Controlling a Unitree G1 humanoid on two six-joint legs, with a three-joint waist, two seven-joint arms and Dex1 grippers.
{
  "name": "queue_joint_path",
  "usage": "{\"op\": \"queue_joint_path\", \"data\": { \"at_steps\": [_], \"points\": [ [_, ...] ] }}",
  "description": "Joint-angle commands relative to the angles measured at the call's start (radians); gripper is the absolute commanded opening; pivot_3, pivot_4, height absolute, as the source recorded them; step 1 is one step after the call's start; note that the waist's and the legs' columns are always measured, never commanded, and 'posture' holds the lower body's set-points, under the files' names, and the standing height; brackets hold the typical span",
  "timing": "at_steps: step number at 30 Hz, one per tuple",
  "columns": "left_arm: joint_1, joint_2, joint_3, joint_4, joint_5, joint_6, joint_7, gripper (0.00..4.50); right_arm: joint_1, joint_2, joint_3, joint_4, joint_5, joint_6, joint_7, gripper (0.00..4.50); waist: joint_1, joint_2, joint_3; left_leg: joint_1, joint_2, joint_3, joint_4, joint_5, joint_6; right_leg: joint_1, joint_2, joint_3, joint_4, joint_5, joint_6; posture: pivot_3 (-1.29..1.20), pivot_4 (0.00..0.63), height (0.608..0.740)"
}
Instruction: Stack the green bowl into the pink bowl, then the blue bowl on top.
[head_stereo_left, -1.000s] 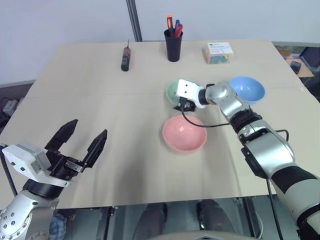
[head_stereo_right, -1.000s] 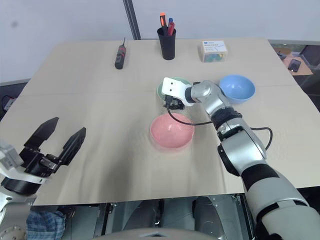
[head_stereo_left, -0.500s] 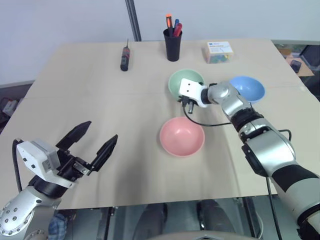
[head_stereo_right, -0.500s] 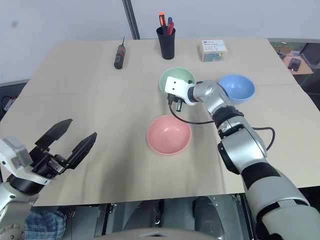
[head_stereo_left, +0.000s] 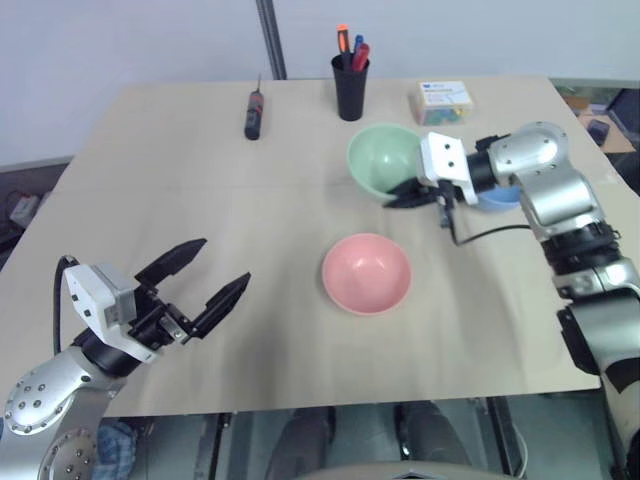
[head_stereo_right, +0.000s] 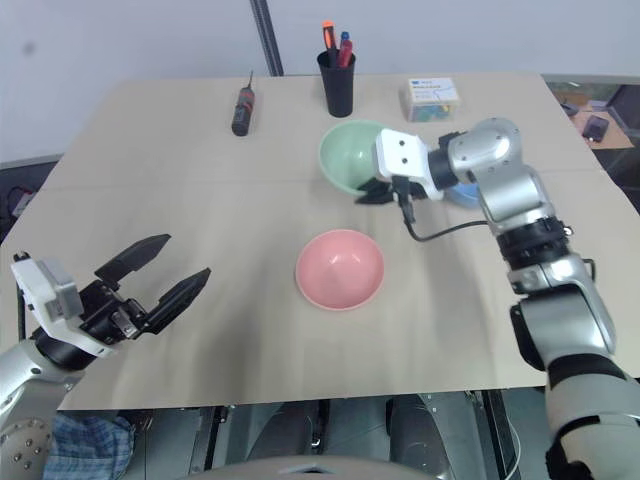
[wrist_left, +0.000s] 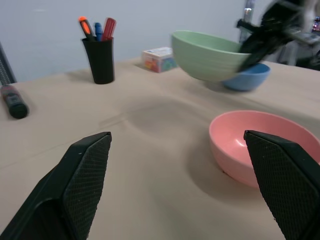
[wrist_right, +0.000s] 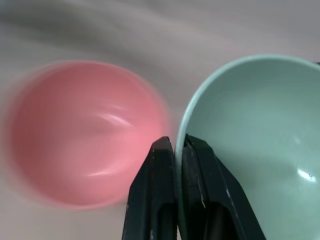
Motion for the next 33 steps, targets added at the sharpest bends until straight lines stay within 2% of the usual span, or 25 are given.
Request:
{"op": "queue_joint_path", "data": {
  "at_steps": [1, 5, 13, 15, 16, 22, 25, 28, 33],
  "points": [
    [-0.055, 0.034, -0.011, 0.044, 0.000, -0.014, -0.044, 4.50, 0.076, -0.055, 0.003, -0.271, 0.082, 0.152, -0.005, 0.04, 0.000, 0.000, 0.000, 0.000, 0.000, 0.000, 0.000, 0.000, 0.000, 0.000, 0.000, 0.000, 0.000, 0.000, 0.000, 0.00, 0.150, 0.740],
    [-0.114, 0.060, -0.034, 0.094, 0.001, -0.007, -0.084, 4.50, 0.147, -0.079, 0.019, -0.407, 0.103, 0.236, -0.061, 0.04, 0.003, -0.001, 0.000, 0.000, 0.001, 0.000, 0.000, 0.000, 0.000, 0.000, 0.000, -0.001, 0.000, 0.000, 0.000, 0.00, 0.150, 0.740],
    [-0.199, 0.081, -0.084, 0.161, 0.017, -0.008, -0.129, 4.50, 0.162, -0.056, 0.059, -0.495, 0.093, 0.288, -0.175, 0.04, 0.004, -0.002, 0.001, 0.000, 0.001, -0.001, 0.001, 0.000, 0.000, 0.000, 0.000, -0.001, 0.000, 0.000, 0.000, 0.00, 0.150, 0.740],
    [-0.208, 0.078, -0.093, 0.167, 0.022, -0.009, -0.132, 4.50, 0.158, -0.053, 0.068, -0.502, 0.094, 0.290, -0.190, 0.74, 0.004, -0.003, 0.001, 0.000, 0.001, -0.001, 0.001, 0.000, 0.000, 0.000, 0.000, -0.001, 0.000, 0.000, 0.000, 0.00, 0.150, 0.740],
    [-0.212, 0.075, -0.098, 0.169, 0.025, -0.010, -0.133, 4.50, 0.156, -0.053, 0.072, -0.505, 0.095, 0.292, -0.193, 0.96, 0.004, -0.003, 0.001, 0.000, 0.001, -0.001, 0.001, 0.000, 0.000, 0.000, 0.000, -0.001, -0.001, 0.000, 0.000, 0.00, 0.150, 0.740],
    [-0.223, 0.072, -0.111, 0.176, 0.027, -0.012, -0.140, 4.50, 0.136, -0.025, 0.056, -0.502, 0.097, 0.295, -0.261, 3.65, 0.005, -0.003, 0.001, 0.000, 0.001, -0.001, 0.001, 0.000, 0.000, 0.000, 0.000, -0.001, 0.000, 0.000, 0.000, 0.00, 0.150, 0.740],
    [-0.225, 0.071, -0.111, 0.176, 0.026, -0.014, -0.138, 4.50, 0.102, -0.026, 0.011, -0.454, 0.125, 0.333, -0.283, 3.65, 0.004, -0.003, 0.001, 0.000, 0.001, -0.001, 0.001, 0.000, 0.000, 0.000, 0.000, -0.001, 0.000, 0.000, 0.000, 0.00, 0.150, 0.740],
    [-0.235, 0.060, -0.113, 0.162, 0.011, -0.013, -0.130, 4.50, 0.056, -0.062, -0.062, -0.281, 0.100, 0.302, -0.314, 3.65, 0.005, -0.003, 0.001, 0.000, 0.001, -0.001, 0.001, 0.000, 0.000, 0.000, -0.001, -0.001, 0.000, 0.000, 0.000, 0.00, 0.150, 0.740],
    [-0.262, 0.036, -0.127, 0.144, -0.005, -0.003, -0.106, 4.50, 0.003, -0.093, -0.091, 0.071, -0.006, 0.155, -0.394, 3.65, 0.010, -0.004, 0.001, 0.000, -0.001, -0.002, 0.001, 0.000, 0.000, 0.002, -0.002, -0.003, -0.001, 0.000, 0.000, 0.00, 0.150, 0.740]
  ]
}}
